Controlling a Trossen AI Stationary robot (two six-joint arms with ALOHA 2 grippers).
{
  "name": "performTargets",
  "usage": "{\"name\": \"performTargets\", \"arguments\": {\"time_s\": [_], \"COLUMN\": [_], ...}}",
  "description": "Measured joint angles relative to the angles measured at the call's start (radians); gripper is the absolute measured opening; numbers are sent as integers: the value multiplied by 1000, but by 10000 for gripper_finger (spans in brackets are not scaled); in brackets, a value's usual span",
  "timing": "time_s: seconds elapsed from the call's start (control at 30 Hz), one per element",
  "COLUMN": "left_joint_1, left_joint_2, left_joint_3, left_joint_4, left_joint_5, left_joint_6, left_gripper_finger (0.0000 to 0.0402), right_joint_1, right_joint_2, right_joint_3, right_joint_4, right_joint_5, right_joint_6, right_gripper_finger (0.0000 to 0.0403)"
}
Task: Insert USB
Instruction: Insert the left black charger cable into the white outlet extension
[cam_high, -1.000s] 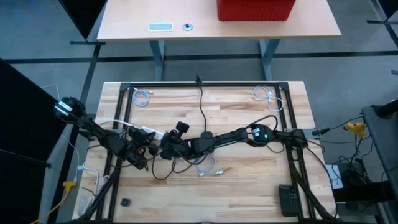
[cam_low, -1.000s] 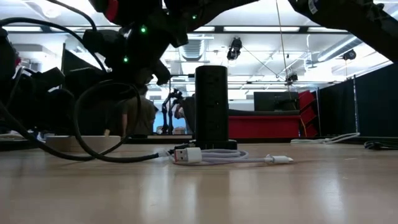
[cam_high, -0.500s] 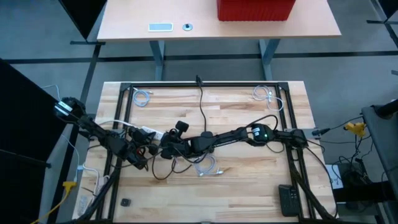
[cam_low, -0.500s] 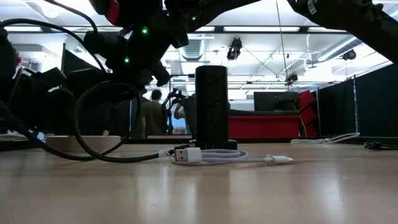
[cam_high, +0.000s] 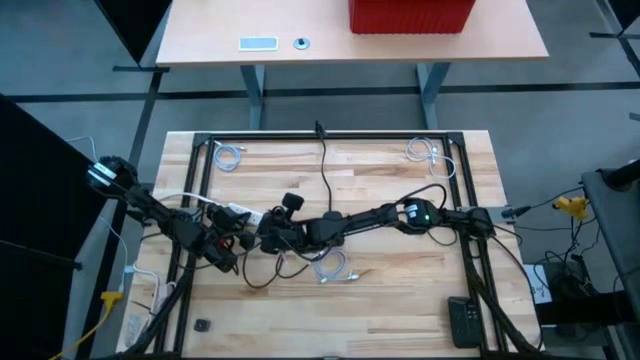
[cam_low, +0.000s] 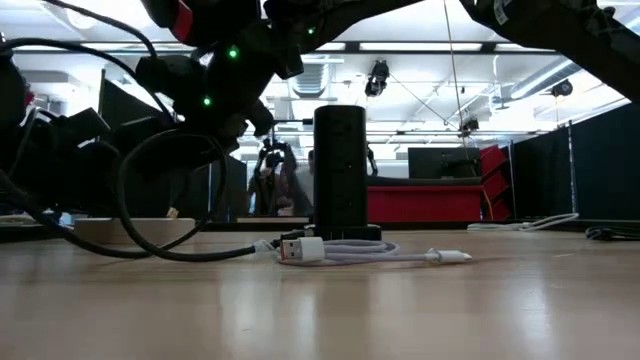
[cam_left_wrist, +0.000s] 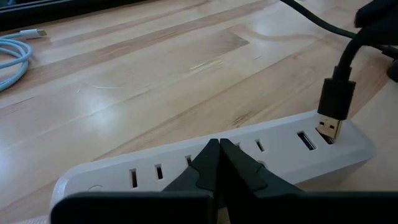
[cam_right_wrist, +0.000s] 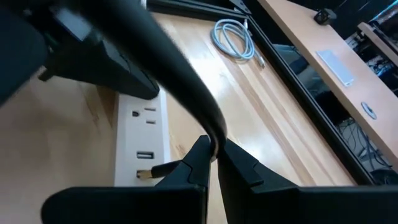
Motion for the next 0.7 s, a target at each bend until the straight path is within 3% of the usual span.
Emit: {"name": "performTargets", "arguments": {"time_s": [0.7], "left_joint_1": [0], "left_joint_2": [0], "left_joint_3": [0], "left_joint_4": [-1], "left_joint_5": [0], "left_joint_6": [0], "left_gripper_finger": [0], "right_joint_1": [12], "right_joint_2": [0], "right_joint_3": [0], "right_joint_4": [1], "right_joint_5": [-38], "right_joint_6": [22], "right_gripper_finger": [5]}}
